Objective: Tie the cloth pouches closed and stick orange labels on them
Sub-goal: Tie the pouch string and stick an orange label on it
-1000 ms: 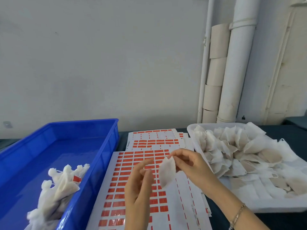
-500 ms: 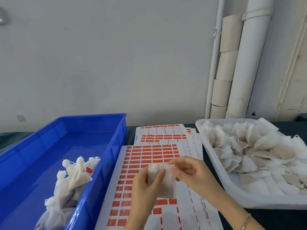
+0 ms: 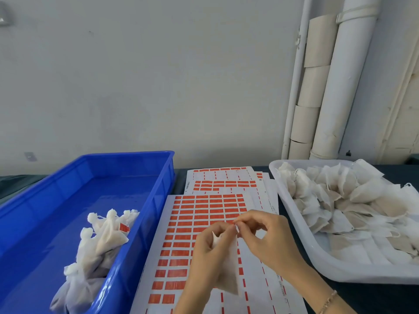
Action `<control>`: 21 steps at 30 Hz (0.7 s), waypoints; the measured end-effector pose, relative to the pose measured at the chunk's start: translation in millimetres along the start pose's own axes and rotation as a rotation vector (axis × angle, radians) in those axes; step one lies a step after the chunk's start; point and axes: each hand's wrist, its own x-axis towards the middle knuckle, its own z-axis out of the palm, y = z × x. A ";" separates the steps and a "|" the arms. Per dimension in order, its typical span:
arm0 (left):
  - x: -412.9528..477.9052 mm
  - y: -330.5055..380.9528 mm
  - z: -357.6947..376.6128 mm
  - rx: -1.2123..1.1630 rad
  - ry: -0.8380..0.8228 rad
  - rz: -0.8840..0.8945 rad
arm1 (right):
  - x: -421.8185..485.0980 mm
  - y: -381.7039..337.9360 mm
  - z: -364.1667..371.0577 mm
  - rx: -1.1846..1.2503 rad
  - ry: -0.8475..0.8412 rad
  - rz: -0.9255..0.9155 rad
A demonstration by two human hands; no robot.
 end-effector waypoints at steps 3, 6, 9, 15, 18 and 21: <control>-5.0 2.4 1.8 -0.075 -0.055 0.016 | 6.3 -1.5 0.1 -0.021 0.076 -0.014; -10.7 2.2 5.3 -0.094 -0.098 0.063 | 14.9 1.5 -0.8 -0.015 0.158 0.014; -10.2 -1.0 7.4 -0.096 -0.106 0.042 | 18.1 7.0 5.6 -0.017 0.159 0.041; 1.2 -19.6 6.2 -0.221 -0.056 -0.316 | 25.3 27.2 13.5 0.017 0.216 0.143; 1.2 -36.5 -10.3 -0.174 -0.115 -0.471 | 23.4 44.2 20.1 0.042 0.233 0.214; 23.8 -54.8 -8.1 -0.305 -0.100 -0.515 | 16.9 64.4 34.7 0.102 0.272 0.301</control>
